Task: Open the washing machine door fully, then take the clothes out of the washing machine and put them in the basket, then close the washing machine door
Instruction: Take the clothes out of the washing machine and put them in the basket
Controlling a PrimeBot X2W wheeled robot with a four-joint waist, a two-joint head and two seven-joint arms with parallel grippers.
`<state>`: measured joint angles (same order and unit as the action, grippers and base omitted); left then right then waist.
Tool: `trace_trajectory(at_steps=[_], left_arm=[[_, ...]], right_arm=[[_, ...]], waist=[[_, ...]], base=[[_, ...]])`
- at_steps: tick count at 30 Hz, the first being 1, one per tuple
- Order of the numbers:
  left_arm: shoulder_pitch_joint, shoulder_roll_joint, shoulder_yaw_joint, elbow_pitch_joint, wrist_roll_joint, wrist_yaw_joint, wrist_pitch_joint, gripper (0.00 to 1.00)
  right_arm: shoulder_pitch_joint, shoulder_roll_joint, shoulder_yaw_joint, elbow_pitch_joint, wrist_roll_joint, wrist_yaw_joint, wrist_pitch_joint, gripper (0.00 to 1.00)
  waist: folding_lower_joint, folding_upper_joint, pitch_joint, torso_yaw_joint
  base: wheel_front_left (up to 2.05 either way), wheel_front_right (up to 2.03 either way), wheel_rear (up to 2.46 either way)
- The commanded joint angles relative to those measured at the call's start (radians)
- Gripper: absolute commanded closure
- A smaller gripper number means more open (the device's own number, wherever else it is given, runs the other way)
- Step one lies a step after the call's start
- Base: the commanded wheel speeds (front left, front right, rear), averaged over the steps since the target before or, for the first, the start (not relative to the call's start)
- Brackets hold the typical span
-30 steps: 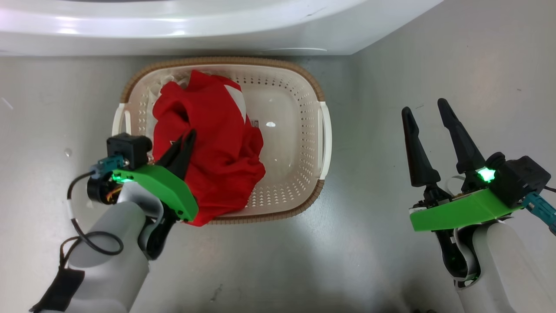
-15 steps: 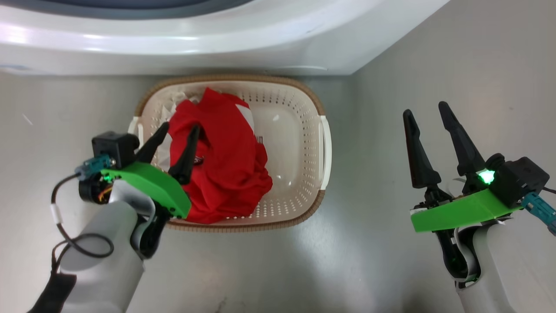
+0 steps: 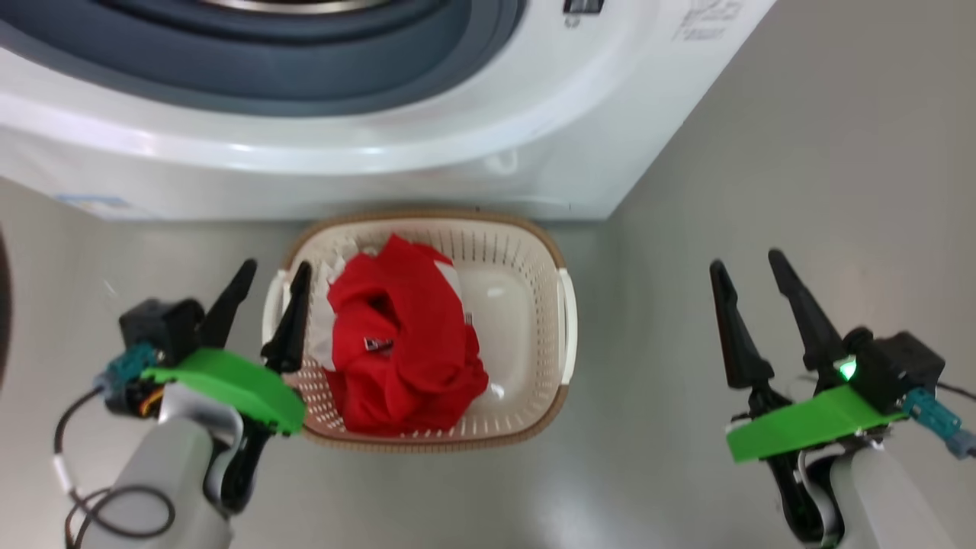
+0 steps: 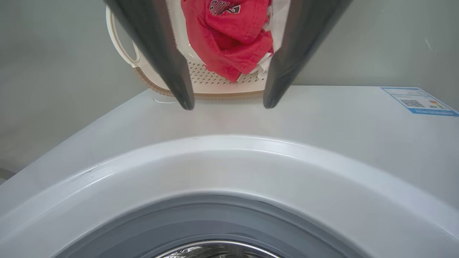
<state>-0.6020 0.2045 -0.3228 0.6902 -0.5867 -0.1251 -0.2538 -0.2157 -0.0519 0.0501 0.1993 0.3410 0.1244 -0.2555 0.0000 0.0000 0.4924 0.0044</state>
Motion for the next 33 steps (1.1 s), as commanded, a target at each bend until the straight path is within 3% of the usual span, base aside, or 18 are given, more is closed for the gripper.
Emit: trace_trajectory(at_steps=[1,12,33], left_arm=[[0.048,0.026,0.061,-0.04,0.027,-0.006,-0.008,0.0],[0.238,-0.003,0.214,-0.211,0.166,-0.006,-0.008,0.0],[0.551,-0.051,0.382,-0.501,0.297,-0.006,-0.008,0.0]], right_arm=[[0.037,0.002,0.02,-0.015,-0.014,0.006,-0.006,0.0],[0.135,0.002,-0.01,-0.011,-0.025,0.006,-0.006,0.0],[0.278,0.002,-0.06,-0.047,-0.02,0.006,-0.006,0.0]], waist=[[0.0,0.0,-0.093,0.003],[0.0,0.0,-0.237,0.005],[0.0,0.0,-0.357,-0.011]], base=[[0.0,0.0,0.0],[0.0,0.0,0.0],[0.0,0.0,0.0]])
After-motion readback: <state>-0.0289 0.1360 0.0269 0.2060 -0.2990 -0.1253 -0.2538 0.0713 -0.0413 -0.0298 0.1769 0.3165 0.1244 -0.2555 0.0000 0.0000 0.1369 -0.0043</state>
